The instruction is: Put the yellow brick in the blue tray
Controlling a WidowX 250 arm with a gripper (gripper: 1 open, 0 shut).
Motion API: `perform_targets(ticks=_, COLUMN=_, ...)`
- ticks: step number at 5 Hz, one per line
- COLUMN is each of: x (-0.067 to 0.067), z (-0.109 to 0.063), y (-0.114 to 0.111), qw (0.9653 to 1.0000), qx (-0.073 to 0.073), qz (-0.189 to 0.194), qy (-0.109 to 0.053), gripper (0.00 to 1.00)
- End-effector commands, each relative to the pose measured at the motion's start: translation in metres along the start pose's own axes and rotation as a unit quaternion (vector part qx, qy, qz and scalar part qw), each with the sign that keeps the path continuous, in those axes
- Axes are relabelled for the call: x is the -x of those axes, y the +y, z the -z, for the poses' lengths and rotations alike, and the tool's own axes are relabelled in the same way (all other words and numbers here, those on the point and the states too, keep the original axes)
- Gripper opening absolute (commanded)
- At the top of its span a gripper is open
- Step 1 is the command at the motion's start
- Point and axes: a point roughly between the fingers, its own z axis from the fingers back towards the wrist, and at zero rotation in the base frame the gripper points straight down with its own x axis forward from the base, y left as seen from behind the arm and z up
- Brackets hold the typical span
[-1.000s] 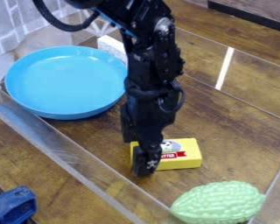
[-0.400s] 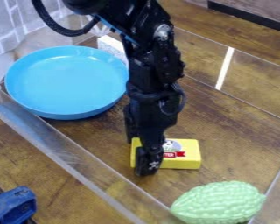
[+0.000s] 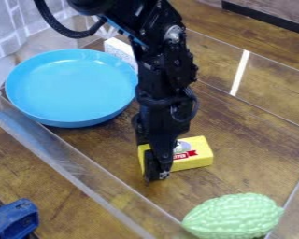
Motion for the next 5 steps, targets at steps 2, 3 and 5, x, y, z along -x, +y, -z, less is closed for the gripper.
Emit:
perform_targets(ticks=2, x=-0.010, z=-0.012, y=0.001, qw=0.9995, qx=-0.011, qz=-0.009, qy=-0.028, gripper=0.00)
perform_targets(ticks=3, x=-0.011, z=-0.014, y=0.001, qw=0.9992, qx=-0.011, qz=-0.016, qy=-0.034, gripper=0.00)
perform_targets(ticks=5, x=-0.011, z=-0.048, y=0.018, qw=0.9973, qx=-0.040, qz=-0.051, qy=-0.035, gripper=0.00)
